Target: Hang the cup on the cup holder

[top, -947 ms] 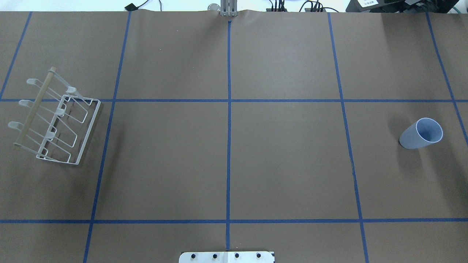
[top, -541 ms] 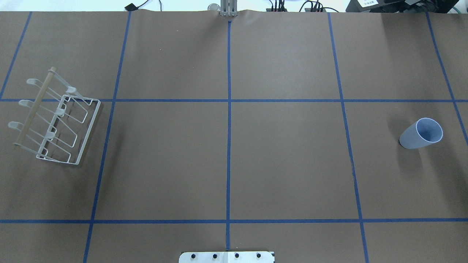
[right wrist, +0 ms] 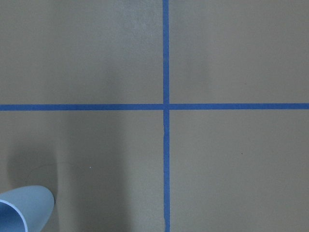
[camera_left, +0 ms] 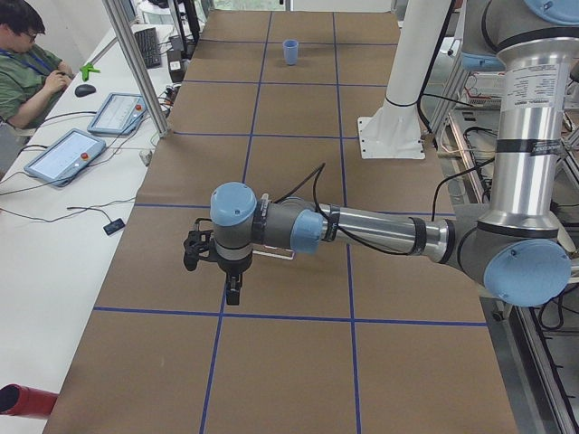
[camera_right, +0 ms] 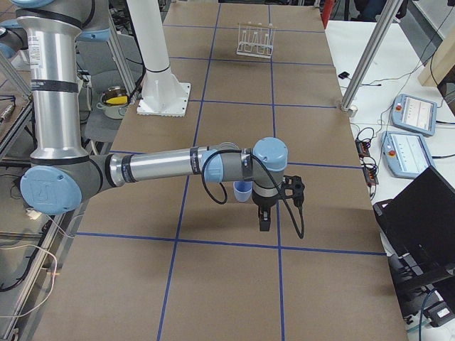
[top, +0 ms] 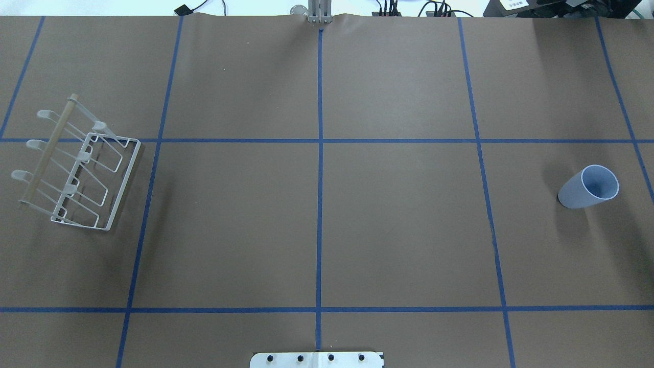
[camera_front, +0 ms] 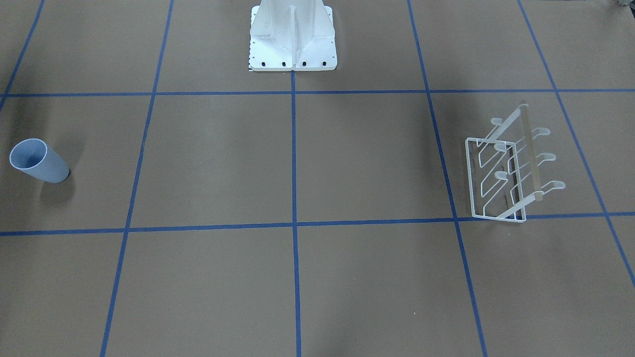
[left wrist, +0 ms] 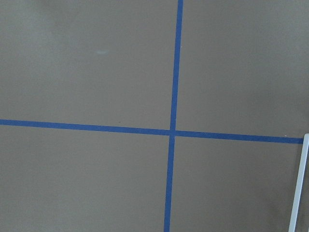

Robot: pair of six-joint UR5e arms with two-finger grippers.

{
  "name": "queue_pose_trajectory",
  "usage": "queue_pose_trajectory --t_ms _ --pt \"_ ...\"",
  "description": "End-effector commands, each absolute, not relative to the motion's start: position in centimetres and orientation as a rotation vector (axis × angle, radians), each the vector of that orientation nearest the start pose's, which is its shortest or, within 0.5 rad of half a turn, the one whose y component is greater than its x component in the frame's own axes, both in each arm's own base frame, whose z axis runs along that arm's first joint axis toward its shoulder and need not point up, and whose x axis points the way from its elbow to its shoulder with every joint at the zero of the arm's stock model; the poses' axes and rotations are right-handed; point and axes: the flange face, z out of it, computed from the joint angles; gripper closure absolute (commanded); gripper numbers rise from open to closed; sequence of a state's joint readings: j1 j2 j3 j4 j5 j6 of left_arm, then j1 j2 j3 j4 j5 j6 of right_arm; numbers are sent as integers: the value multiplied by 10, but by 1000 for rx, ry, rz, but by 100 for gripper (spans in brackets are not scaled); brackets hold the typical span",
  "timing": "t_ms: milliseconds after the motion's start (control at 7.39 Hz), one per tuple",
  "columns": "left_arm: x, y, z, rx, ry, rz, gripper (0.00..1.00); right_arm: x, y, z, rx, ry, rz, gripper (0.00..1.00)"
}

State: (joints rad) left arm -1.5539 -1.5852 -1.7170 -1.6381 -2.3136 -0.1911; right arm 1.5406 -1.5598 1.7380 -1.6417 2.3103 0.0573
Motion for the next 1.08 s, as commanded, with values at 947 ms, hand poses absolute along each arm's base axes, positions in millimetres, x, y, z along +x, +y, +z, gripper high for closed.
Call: queue_pose_trajectory --t_ms 947 --pt "-7 -525 526 221 806 -22 1 -72 -483 578 120 -919 -304 0"
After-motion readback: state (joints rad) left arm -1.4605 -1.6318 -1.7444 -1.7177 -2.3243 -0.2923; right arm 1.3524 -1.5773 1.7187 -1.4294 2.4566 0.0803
